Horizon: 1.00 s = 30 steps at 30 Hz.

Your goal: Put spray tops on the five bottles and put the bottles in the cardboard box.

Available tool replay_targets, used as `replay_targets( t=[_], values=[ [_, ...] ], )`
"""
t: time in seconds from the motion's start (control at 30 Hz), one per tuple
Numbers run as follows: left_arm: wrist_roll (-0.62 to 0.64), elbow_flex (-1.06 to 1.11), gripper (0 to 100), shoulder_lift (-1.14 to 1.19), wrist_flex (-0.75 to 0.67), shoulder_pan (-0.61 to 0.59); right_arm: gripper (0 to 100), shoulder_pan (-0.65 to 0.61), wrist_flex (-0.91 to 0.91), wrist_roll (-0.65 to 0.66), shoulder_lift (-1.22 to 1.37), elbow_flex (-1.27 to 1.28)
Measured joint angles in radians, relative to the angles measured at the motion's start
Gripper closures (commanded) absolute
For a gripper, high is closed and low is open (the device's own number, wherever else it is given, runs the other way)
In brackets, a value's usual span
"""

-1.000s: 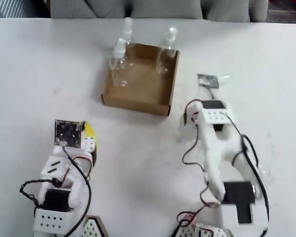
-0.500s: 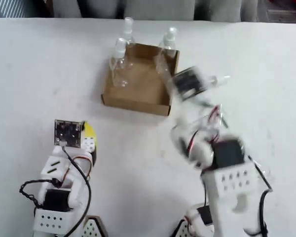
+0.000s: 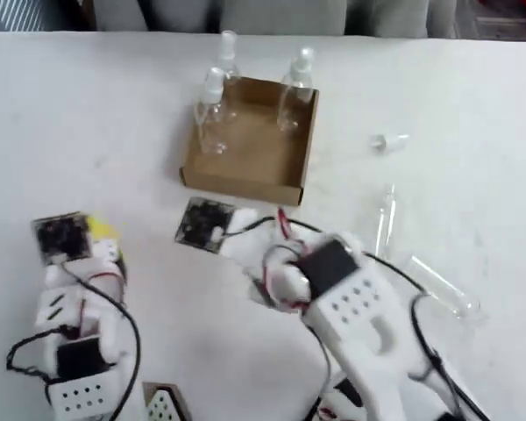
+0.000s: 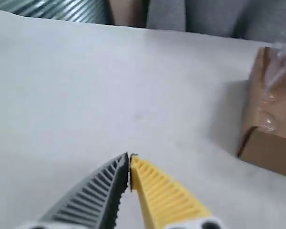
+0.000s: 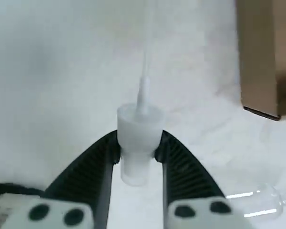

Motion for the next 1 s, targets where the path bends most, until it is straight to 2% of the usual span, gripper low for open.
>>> replay_targets(
  t=[0.17,0.43,0.53,0.67,0.77,0.93,1.0],
  values=[
    [0.112,-0.009,98,0.0,0.0,-0.101,96.0,-0.006,-0.032,0.084,0.187,0.0],
    [0.144,-0.009,98,0.0,0.0,-0.107,69.2,-0.028,-0.127,0.094,0.431,0.0],
    [0.144,-0.009,98,0.0,0.0,-0.107,64.6,-0.025,-0.144,0.098,0.485,0.0],
    [0.144,-0.009,98,0.0,0.0,-0.107,68.7,-0.028,-0.147,0.098,0.474,-0.011],
    [0.144,-0.009,98,0.0,0.0,-0.107,78.3,0.014,-0.084,0.095,0.411,-0.054],
    [0.106,-0.009,98,0.0,0.0,-0.097,99.1,0.18,0.009,-0.014,0.241,-0.11],
    [0.097,-0.009,98,0.0,0.0,-0.072,96.3,0.262,0.034,-0.041,0.176,-0.115]
  ],
)
